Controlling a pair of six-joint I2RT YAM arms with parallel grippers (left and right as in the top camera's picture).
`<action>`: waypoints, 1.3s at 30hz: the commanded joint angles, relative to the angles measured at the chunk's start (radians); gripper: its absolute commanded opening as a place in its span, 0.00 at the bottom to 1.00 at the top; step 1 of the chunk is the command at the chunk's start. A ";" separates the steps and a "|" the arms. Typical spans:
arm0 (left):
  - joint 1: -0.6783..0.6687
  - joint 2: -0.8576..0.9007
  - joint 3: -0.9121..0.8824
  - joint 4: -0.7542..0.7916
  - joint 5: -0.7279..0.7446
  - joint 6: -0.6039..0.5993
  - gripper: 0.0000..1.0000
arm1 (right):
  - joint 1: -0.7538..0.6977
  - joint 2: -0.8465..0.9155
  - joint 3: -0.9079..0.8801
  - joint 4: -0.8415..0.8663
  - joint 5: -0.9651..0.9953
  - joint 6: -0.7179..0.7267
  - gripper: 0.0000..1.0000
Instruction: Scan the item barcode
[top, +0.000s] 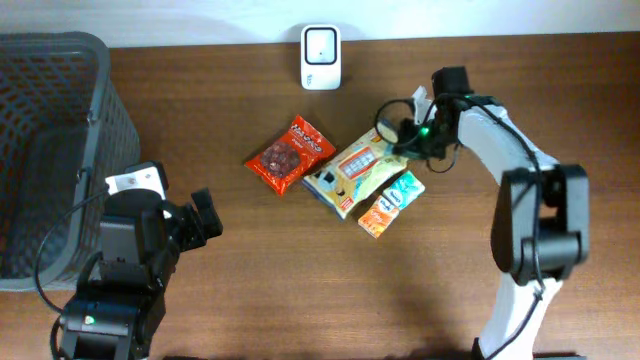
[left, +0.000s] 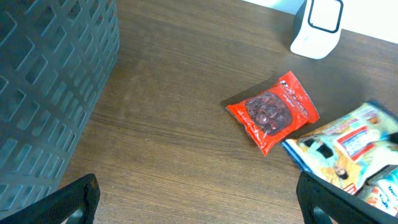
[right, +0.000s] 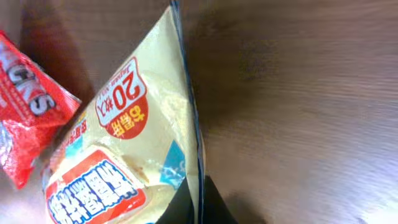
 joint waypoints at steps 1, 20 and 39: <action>0.005 -0.005 -0.003 0.002 0.003 -0.010 0.99 | -0.005 -0.254 0.060 -0.009 0.317 0.030 0.04; 0.005 -0.005 -0.003 0.002 0.003 -0.010 0.99 | 0.465 -0.106 0.114 -0.006 0.592 0.181 0.43; 0.005 -0.005 -0.003 0.002 0.003 -0.010 0.99 | 0.104 -0.063 -0.146 0.116 0.274 0.297 0.42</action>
